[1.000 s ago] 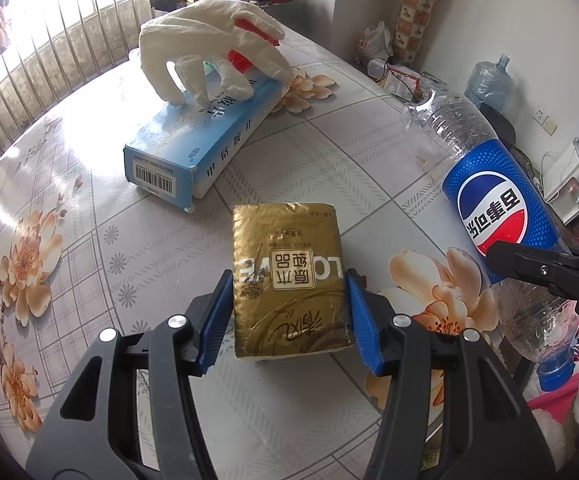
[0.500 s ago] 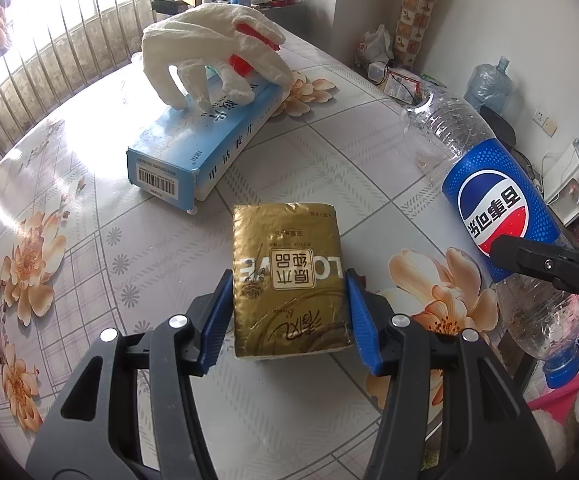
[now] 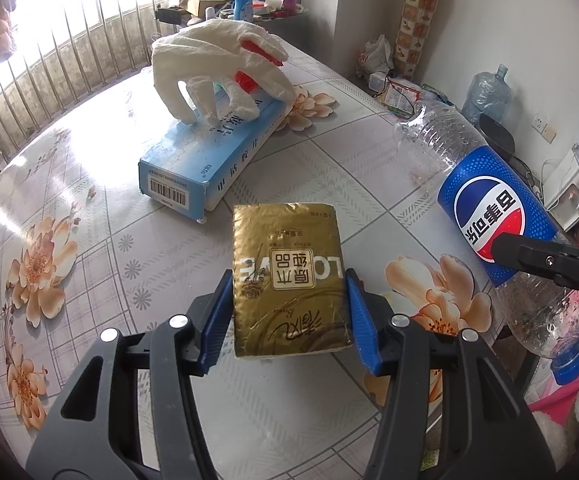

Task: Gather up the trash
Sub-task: 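Carry the bottle and gold pack over the blue basket with both tools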

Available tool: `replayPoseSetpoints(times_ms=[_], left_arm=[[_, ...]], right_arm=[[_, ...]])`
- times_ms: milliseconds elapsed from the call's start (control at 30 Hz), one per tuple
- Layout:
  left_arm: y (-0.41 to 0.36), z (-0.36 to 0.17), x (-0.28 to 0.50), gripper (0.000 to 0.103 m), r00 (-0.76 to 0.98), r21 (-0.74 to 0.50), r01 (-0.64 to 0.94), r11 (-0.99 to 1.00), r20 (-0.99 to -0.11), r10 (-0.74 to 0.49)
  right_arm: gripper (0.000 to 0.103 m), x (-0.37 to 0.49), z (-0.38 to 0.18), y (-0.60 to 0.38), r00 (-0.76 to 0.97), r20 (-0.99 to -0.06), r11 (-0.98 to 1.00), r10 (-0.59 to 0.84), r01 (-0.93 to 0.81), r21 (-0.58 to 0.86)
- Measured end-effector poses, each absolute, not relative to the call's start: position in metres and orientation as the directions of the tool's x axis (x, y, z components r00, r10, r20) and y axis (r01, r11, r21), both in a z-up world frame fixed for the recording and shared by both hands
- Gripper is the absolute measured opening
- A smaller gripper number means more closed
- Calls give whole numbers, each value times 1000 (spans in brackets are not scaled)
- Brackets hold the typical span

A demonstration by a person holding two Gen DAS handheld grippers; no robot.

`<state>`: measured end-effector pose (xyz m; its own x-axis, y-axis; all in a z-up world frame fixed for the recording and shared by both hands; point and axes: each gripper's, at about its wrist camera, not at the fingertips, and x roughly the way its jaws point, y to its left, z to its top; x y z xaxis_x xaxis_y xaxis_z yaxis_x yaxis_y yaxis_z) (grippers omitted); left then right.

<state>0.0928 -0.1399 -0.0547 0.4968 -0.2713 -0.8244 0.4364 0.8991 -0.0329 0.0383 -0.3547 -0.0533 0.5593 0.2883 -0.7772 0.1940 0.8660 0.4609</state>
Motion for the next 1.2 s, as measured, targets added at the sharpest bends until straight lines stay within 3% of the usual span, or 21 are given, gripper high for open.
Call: replayPoseSetpoints(times_ms=[1200], left_arm=[[-134, -28, 80, 51, 554, 9, 441, 898, -790, -264]], right_arm=[[61, 20, -37, -360, 649, -706, 840, 283, 188, 509]])
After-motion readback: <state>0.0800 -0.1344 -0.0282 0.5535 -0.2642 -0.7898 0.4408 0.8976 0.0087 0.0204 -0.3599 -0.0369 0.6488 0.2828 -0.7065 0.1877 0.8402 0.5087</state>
